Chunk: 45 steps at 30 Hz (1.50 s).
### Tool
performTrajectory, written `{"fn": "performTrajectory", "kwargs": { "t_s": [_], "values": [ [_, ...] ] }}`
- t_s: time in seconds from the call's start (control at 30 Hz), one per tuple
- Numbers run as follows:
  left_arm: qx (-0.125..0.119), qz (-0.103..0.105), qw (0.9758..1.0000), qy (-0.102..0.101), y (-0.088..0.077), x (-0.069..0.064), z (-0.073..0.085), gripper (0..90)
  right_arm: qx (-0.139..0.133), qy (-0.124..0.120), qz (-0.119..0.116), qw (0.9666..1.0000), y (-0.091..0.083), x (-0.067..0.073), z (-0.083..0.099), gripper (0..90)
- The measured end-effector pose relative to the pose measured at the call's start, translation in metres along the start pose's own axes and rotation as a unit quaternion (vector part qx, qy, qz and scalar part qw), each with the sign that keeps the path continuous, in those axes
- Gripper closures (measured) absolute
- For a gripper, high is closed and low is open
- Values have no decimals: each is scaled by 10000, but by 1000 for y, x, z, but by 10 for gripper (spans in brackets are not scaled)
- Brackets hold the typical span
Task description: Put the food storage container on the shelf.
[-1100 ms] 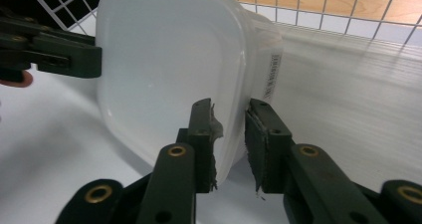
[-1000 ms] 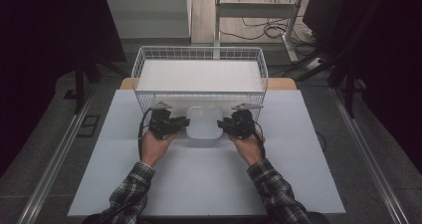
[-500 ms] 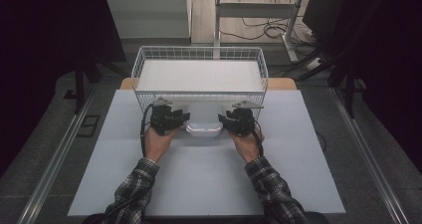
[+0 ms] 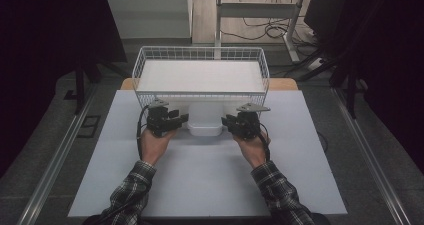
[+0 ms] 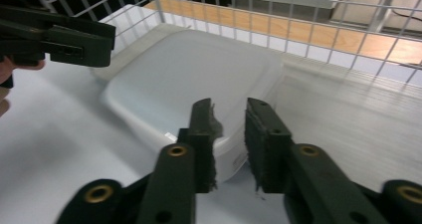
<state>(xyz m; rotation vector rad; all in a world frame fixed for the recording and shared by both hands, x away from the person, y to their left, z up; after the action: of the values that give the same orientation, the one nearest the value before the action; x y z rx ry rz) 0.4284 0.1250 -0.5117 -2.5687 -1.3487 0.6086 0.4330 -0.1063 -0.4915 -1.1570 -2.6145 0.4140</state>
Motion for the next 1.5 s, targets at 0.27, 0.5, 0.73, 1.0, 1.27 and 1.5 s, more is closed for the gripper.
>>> {"fn": "performTrajectory", "kwargs": {
  "t_s": [0.27,0.5,0.73,1.0,1.27,1.5],
  "values": [
    [-26,613,9981,103,-32,-18,24,204,131,-126,-469,9987,-14,20,12,891],
    [64,781,9962,374,-58,-31,46,106,315,-291,-601,9973,-5,34,22,891],
    [230,603,9947,794,-78,-43,69,41,487,-446,-640,9958,10,42,31,891],
    [97,533,9953,808,-100,-41,84,26,671,-418,-623,9949,28,42,38,891],
    [140,398,9946,946,-108,-40,91,24,711,-410,-563,9950,40,40,39,891],
    [195,389,9939,1010,-109,-41,94,23,725,-363,-495,9955,49,34,36,891]
  ]
}}
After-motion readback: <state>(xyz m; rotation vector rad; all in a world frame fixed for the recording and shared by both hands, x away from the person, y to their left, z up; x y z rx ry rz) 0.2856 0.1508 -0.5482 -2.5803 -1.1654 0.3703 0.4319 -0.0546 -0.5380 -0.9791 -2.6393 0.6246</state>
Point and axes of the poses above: each handheld gripper's, and its own axes: y roughly forward along the jaws, z roughly out of its underside, x roughly to its left, the point moved 6 cm from there along y, roughly forward along the jaws, and after that the axes turned 10 degrees about -x, right-handed, at the moved point
